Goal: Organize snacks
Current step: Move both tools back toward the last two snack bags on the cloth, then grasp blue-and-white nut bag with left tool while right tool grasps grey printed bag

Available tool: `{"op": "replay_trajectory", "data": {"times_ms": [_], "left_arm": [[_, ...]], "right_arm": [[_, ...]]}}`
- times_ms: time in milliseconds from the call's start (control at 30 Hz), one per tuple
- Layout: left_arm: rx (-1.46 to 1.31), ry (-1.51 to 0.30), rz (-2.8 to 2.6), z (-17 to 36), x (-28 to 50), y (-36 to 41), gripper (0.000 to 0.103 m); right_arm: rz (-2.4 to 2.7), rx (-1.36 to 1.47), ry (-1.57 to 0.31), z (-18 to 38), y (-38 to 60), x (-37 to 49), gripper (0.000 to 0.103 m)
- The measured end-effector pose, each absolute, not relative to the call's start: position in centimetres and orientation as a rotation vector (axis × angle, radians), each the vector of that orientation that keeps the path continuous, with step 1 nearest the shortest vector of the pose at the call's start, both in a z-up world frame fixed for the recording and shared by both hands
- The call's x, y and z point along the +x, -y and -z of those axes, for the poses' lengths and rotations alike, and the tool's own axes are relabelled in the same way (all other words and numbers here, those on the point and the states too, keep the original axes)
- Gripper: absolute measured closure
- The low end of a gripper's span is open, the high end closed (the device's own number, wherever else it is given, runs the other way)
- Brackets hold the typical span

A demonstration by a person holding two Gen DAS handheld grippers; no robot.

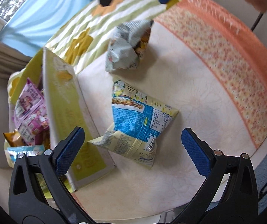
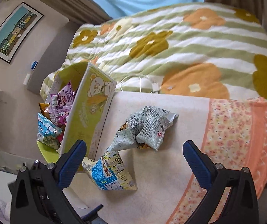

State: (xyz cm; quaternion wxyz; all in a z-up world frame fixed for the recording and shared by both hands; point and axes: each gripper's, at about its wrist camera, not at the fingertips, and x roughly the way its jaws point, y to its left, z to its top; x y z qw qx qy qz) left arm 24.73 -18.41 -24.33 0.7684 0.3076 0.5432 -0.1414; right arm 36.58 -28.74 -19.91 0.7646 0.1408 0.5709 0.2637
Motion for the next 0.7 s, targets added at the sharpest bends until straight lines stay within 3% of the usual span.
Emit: {"op": "replay_trajectory", "data": {"times_ms": [533,700], "left_arm": [[0.696,-1.376,0.259,31.2,28.2,19.6,0.001],[0.606,-1.429,0.284,32.0,28.8,18.9,0.029]], "right_arm": [[-0.624,0.436,-1.441,27.8,26.9,41.8,0.0],[-0.628,0.475,-1.485,29.4,26.6,42.1,0.0]]}}
